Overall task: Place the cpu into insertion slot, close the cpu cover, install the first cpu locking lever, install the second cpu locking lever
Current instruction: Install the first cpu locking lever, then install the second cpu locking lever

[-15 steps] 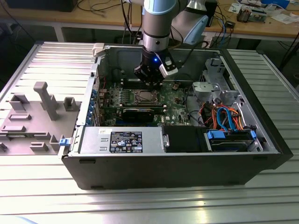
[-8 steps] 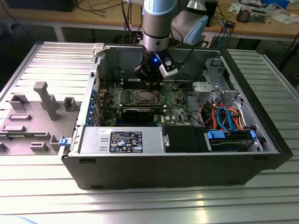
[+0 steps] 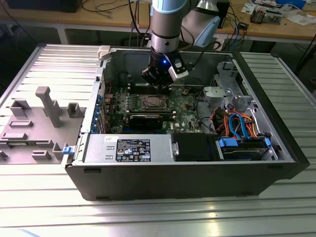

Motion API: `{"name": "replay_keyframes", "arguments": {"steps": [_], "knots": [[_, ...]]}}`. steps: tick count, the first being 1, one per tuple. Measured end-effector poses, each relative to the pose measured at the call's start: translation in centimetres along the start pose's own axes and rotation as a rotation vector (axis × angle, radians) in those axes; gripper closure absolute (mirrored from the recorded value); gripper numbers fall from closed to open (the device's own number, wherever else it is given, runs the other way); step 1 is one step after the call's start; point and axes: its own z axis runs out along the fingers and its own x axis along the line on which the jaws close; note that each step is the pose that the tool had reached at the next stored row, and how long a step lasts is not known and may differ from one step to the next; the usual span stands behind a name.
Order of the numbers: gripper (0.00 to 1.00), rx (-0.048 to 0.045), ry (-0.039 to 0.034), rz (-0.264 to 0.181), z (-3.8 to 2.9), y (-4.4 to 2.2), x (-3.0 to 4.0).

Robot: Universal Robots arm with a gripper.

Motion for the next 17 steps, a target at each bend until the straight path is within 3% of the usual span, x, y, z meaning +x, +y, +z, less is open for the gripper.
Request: {"name": "replay_keyframes", "arguments": {"steps": [2,17], "knots": [[0.89,-0.0001,-0.0001,0.000,0.03,-0.30,0.01],[0.89,0.0000,0.0000,0.000,0.00,-0.77,0.03]]}}
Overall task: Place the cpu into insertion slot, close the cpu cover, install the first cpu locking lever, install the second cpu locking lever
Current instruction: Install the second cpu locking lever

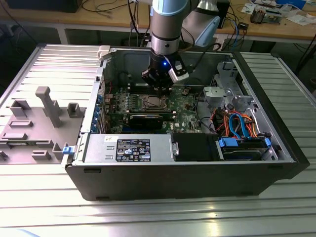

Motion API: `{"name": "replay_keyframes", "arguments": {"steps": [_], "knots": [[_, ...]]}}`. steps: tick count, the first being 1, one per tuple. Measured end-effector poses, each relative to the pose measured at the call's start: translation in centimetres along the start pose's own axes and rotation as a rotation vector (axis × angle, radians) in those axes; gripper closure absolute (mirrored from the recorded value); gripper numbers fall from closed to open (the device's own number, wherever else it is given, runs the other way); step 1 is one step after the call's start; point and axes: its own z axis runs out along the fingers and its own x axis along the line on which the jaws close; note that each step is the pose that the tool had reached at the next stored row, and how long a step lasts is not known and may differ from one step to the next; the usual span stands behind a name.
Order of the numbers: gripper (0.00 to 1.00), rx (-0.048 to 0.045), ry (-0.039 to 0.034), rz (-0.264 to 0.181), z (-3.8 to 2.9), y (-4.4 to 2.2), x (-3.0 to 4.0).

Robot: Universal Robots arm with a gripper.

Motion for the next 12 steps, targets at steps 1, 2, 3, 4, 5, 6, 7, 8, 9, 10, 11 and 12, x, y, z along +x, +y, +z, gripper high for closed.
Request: {"name": "replay_keyframes", "arguments": {"steps": [1,2,3,4,5,6,7,8,9,10,11,12], "knots": [[0.89,0.0000,-0.0001,0.000,0.00,-0.01,0.00],[0.89,-0.0001,0.0000,0.000,0.00,-0.03,0.00],[0.89,-0.0001,-0.0001,0.000,0.00,-0.04,0.00],[0.89,0.0000,-0.0001,0.000,0.00,-0.04,0.00],[0.89,-0.0001,-0.0001,0.000,0.00,-0.05,0.00],[0.89,0.0000,-0.0001,0.000,0.00,-0.05,0.00],[0.89,0.0000,0.0000,0.000,0.00,-0.06,0.00],[0.89,0.0000,-0.0001,0.000,0.00,-0.06,0.00],[0.89,-0.0001,-0.0001,0.000,0.00,-0.07,0.00],[0.89,0.0000,-0.0001,0.000,0.00,-0.07,0.00],[0.89,0.0000,0.0000,0.000,-0.01,-0.08,0.01],[0.89,0.0002,0.0001,0.000,-0.07,-0.08,0.01]]}}
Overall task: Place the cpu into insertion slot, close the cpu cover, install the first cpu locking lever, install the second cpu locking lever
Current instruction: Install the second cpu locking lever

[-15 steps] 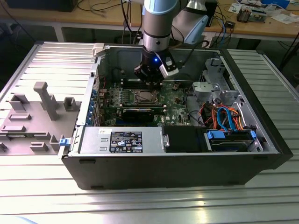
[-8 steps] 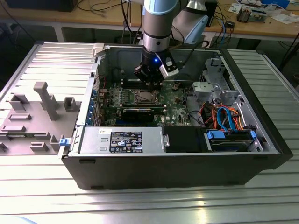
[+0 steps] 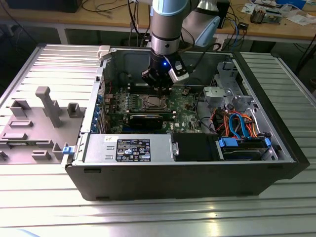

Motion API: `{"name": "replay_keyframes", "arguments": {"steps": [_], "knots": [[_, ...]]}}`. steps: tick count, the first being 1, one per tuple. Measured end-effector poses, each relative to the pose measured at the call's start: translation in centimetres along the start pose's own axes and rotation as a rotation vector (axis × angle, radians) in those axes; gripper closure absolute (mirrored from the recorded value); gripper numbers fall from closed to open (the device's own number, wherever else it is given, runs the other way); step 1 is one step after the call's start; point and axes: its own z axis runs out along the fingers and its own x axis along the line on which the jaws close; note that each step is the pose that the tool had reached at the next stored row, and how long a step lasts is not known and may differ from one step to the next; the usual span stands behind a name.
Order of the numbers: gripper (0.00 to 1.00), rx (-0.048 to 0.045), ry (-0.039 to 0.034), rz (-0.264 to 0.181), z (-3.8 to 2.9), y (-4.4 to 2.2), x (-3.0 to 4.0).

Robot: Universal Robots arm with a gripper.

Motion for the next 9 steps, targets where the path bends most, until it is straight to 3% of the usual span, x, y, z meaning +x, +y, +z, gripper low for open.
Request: {"name": "replay_keyframes", "arguments": {"steps": [2,4,5,9], "knots": [[0.89,-0.0002,-0.0001,0.000,-0.16,0.02,-0.01],[0.89,-0.0002,-0.0002,0.000,-0.74,0.05,-0.01],[0.89,-0.0001,-0.0001,0.000,-1.60,0.09,-0.01],[0.89,-0.0002,-0.0001,0.000,-1.74,0.11,-0.02]]}}
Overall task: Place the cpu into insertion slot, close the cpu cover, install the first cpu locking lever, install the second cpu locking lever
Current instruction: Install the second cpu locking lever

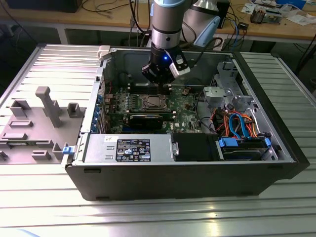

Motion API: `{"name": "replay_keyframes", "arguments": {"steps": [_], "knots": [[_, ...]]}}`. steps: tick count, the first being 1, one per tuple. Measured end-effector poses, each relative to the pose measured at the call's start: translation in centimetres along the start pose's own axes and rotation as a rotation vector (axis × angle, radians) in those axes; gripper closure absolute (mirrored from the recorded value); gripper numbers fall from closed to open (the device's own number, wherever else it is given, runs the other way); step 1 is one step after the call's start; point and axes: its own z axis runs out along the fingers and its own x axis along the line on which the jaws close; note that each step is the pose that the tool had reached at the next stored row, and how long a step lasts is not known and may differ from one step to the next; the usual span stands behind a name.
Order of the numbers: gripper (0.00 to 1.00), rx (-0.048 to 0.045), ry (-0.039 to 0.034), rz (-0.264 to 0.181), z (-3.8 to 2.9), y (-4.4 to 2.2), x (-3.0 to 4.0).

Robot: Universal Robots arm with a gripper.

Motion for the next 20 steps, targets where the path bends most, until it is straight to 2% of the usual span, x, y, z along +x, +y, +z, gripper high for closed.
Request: {"name": "replay_keyframes", "arguments": {"steps": [13,15,20], "knots": [[0.89,0.0001,0.0000,0.000,-0.08,-0.23,0.01],[0.89,0.0001,0.0000,0.000,-0.58,-0.21,0.01],[0.89,0.0001,0.0000,0.000,-0.70,-0.20,0.01]]}}
